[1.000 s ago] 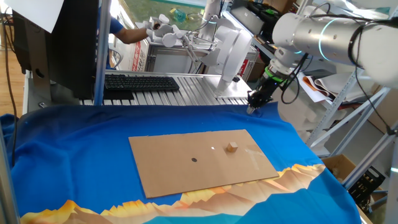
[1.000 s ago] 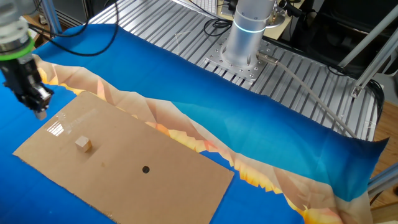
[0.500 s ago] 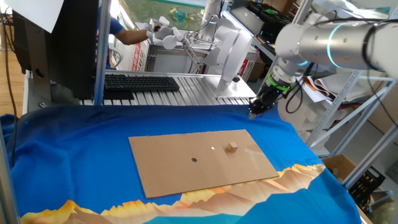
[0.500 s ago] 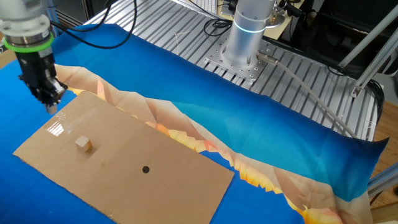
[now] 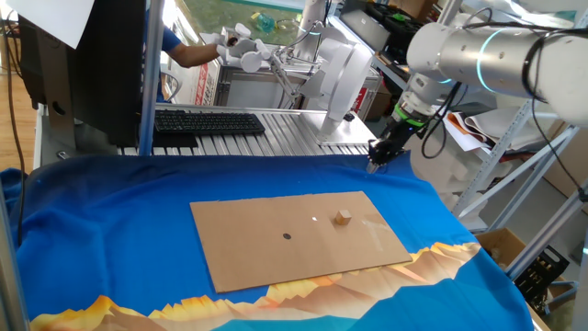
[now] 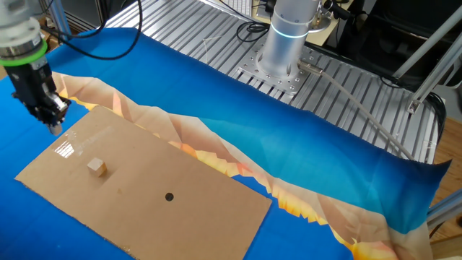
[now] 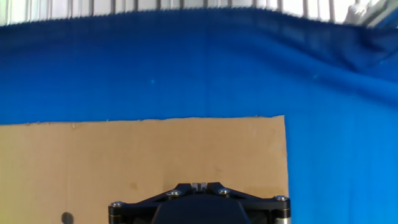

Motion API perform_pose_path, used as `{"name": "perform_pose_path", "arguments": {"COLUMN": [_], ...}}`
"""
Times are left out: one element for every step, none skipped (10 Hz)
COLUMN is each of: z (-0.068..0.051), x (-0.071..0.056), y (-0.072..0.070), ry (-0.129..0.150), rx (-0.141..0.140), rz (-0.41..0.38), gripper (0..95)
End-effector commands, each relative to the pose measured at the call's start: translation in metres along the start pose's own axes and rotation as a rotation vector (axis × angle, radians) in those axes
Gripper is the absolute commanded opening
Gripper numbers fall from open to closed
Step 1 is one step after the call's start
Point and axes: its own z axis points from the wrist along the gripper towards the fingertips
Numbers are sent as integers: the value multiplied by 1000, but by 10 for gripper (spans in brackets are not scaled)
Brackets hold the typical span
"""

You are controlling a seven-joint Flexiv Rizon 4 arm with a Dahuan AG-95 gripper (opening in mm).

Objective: Use the gripper to push the small block from left to right

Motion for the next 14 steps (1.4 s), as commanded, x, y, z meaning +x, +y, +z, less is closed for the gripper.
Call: {"name": "perform_pose_path", "arguments": {"z": [-2,-2,-1,0,2,3,4,4,5,5,5,4,4,4], "x": [-1,1,4,9,15,19,22,22,22,22,22,23,23,23], "y": [-1,-1,0,1,1,2,2,2,2,3,4,5,6,8], "ry": [18,26,28,31,33,33,38,48,52,50,50,59,65,66], "rx": [-6,0,13,22,22,22,20,24,24,23,18,18,19,14], "rz": [-11,-30,-49,-55,-52,-50,-49,-50,-48,-44,-31,-22,-17,-8], "gripper": [0,0,0,0,0,0,0,0,0,0,0,0,0,0]}}
